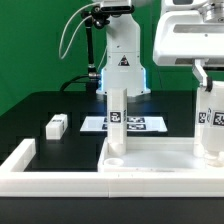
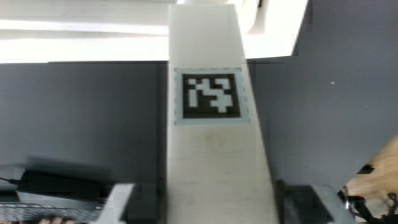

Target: Assemble desk

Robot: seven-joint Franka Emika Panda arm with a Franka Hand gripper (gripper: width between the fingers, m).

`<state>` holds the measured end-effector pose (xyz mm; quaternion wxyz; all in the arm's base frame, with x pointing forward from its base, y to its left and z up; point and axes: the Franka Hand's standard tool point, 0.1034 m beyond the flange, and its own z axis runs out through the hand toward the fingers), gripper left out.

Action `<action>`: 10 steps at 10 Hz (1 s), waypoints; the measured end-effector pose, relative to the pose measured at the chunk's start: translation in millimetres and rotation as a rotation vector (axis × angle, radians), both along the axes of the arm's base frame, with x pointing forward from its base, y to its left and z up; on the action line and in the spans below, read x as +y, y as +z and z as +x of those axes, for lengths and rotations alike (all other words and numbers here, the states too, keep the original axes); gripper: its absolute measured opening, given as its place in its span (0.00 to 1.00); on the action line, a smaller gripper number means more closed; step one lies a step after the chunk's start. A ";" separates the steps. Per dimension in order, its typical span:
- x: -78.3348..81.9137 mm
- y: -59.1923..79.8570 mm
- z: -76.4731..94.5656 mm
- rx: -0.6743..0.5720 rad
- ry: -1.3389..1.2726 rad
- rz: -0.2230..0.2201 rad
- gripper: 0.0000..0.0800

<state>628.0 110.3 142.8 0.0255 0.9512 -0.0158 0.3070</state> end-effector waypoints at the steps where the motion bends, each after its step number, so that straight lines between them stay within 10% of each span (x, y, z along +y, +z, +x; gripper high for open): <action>1: 3.0 0.3 3.7 -0.007 -0.001 0.002 0.36; 10: 11.0 -15.1 0.0 -0.040 0.034 -0.020 0.36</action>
Offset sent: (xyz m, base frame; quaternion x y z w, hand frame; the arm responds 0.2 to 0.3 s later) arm -0.0028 0.0112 -0.0099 -0.0030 0.0011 0.0078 1.0000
